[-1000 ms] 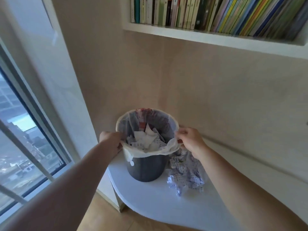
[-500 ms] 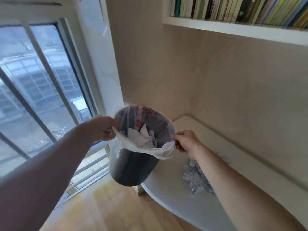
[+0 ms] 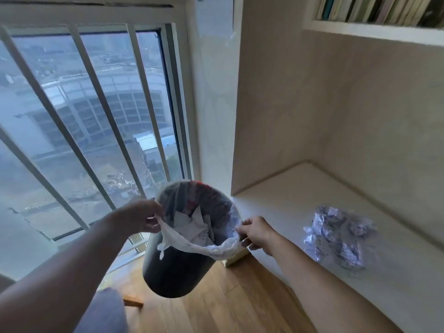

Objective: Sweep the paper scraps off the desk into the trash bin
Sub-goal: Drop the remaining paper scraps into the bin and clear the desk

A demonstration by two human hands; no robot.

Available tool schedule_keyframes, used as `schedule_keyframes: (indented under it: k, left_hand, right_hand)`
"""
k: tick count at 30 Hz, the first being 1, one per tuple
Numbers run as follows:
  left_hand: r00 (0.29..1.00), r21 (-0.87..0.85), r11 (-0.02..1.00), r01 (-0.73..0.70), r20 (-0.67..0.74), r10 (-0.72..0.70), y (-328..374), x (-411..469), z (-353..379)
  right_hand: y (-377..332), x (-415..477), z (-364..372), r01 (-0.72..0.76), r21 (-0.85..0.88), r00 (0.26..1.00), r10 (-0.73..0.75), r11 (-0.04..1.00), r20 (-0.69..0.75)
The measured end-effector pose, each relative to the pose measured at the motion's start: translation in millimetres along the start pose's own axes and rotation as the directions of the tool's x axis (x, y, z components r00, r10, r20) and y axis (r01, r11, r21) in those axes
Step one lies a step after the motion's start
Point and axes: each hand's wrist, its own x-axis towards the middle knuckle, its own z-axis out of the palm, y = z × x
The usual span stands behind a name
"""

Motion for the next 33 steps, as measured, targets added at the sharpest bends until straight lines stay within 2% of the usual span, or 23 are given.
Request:
schedule_keyframes:
  k: [3,5,7,10,12,15,19,25,28,30,31,33]
  left_hand:
    - [1.0,0.038,0.999,0.026,-0.003,-0.026,-32,11,8]
    - [0.999,0.091,0.995,0.04,0.001,-0.041,-49,17,18]
    - [0.998,0.145,0.988,0.053,-0.026,-0.05,-61,23,26]
    - [0.998,0.192,0.979,0.068,-0.015,-0.067,-73,30,36]
    - [0.997,0.231,0.97,0.072,0.008,-0.075,-76,32,43]
    - [0.995,0.268,0.96,0.081,0.026,-0.091,-81,35,56]
    - [0.991,0.29,0.951,0.108,0.049,-0.127,-89,41,77]
    - [0.982,0.29,0.943,0.165,0.037,-0.183,-103,46,113]
    - [0.977,0.302,0.936,0.18,0.056,-0.206,-108,50,122]
    - [0.973,0.32,0.929,0.186,0.073,-0.22,-109,51,127]
    - [0.971,0.324,0.927,0.19,0.079,-0.227,-111,51,130]
    - [0.967,0.324,0.925,0.2,0.084,-0.239,-115,53,133]
  right_hand:
    - [24,4,0,-0.076,-0.145,0.996,0.067,0.986,-0.066]
    - [41,9,-15,-0.051,-0.368,0.985,-0.015,0.928,-0.175]
    - [57,14,-39,-0.051,-0.567,0.955,-0.126,0.822,-0.268]
    - [80,22,-83,-0.149,-0.685,0.905,-0.181,0.713,-0.384]
    - [98,28,-112,-0.223,-0.673,0.888,-0.138,0.705,-0.439]
    - [124,39,-149,-0.261,-0.585,0.879,-0.062,0.768,-0.473]
    - [149,51,-176,-0.233,-0.504,0.872,-0.051,0.832,-0.488]
    - [161,64,-186,-0.153,-0.496,0.901,-0.086,0.855,-0.426]
    - [168,60,-204,-0.219,-0.506,0.833,-0.11,0.834,-0.542]
    - [178,55,-225,-0.294,-0.4,0.78,-0.023,0.868,-0.625]
    - [185,53,-235,-0.317,-0.322,0.778,0.05,0.892,-0.626]
    - [198,52,-246,-0.314,-0.24,0.826,0.139,0.919,-0.546]
